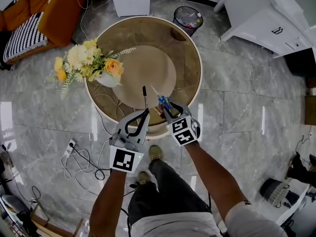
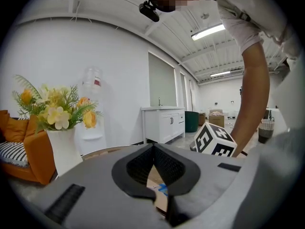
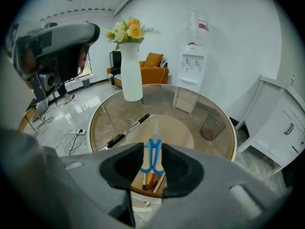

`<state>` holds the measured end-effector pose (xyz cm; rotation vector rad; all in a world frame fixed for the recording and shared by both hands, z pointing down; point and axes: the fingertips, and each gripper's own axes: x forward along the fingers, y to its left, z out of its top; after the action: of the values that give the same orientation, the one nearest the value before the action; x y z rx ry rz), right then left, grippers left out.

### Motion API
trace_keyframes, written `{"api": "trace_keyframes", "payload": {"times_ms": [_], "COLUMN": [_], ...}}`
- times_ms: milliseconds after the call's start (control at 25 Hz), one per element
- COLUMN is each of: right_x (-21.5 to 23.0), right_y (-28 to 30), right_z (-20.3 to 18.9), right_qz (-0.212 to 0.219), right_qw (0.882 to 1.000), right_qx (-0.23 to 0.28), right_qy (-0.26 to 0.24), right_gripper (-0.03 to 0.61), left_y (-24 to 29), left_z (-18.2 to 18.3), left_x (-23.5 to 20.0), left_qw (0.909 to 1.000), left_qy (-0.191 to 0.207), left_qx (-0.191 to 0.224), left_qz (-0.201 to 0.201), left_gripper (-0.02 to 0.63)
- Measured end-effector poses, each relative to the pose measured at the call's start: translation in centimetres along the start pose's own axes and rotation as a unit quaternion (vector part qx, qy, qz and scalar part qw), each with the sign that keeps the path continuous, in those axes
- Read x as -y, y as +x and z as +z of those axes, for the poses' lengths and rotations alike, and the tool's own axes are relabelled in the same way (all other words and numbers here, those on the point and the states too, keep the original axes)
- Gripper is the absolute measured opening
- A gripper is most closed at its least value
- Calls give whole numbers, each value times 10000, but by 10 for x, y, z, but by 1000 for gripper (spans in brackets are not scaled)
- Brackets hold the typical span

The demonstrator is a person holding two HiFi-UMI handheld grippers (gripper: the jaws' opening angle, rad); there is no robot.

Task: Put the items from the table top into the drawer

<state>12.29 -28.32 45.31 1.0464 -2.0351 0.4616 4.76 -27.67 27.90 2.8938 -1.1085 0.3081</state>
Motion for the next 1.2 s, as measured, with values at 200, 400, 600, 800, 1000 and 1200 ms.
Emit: {"api": "trace_keyframes", "payload": {"times_ms": [200, 400, 600, 800, 1000, 1200], "right_x": [0, -2, -4, -6, -4, -6], "right_y": [26, 45, 48, 46, 44, 31], "right_z": [-13, -21, -21, -22, -22, -19], "right_qz": [126, 164, 195, 143, 1, -232], "right_qw": [9993, 9976, 9977, 9982, 9984, 9986], "right_qx": [-351, -668, -643, -565, -517, -347], "right_qy": [20, 5, 70, 146, 241, 318], "right_gripper": [117, 126, 115, 89, 84, 84], "left_y": [-1, -5, -9, -14, -25, -39], "left_z": [-12, -19, -24, -24, -26, -26], "left_x": [-2, -5, -8, -5, -2, 0], "left_qw": [10000, 9999, 9998, 9997, 9996, 9996], "left_qy": [-63, -90, -157, -206, -213, -216], "left_qx": [-56, -65, -74, -75, -98, -108], "left_qz": [33, 58, 101, 111, 144, 147], "left_gripper": [0, 0, 0, 0, 0, 0]}}
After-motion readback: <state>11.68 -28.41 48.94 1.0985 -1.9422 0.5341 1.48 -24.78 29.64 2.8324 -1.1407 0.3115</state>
